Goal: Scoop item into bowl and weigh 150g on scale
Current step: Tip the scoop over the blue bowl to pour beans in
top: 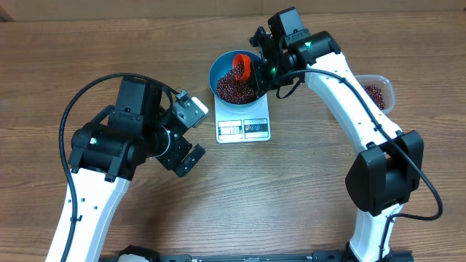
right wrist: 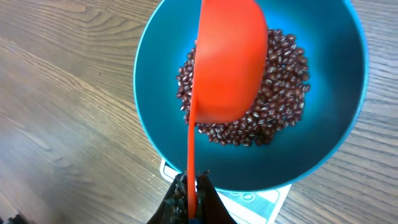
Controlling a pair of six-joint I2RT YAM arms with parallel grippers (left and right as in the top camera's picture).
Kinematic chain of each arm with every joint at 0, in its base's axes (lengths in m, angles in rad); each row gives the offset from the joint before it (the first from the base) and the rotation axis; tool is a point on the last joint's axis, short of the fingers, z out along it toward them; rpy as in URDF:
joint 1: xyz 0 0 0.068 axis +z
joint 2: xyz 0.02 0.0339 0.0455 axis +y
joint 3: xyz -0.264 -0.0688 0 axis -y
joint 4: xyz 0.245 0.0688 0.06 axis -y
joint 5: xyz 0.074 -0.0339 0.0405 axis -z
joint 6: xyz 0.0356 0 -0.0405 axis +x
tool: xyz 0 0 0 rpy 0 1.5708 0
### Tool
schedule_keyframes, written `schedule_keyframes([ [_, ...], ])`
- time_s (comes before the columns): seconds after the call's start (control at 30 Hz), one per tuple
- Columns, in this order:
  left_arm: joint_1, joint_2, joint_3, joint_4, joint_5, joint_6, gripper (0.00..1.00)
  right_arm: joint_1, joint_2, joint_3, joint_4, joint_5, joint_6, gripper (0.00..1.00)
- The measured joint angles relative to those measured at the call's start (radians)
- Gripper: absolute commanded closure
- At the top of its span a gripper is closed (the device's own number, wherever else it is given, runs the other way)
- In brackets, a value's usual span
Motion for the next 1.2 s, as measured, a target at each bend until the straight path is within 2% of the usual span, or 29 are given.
schedule_keyframes([
  [0.53,0.0,0.0,0.0,0.0,0.0,0.0,0.0,0.0,0.0,0.0,-0.015,0.164,0.0,0.96],
  [1.2,0.0,0.0,0.0,0.0,0.0,0.0,0.0,0.001,0.0,0.0,0.005,0.151,0.0,0.96],
])
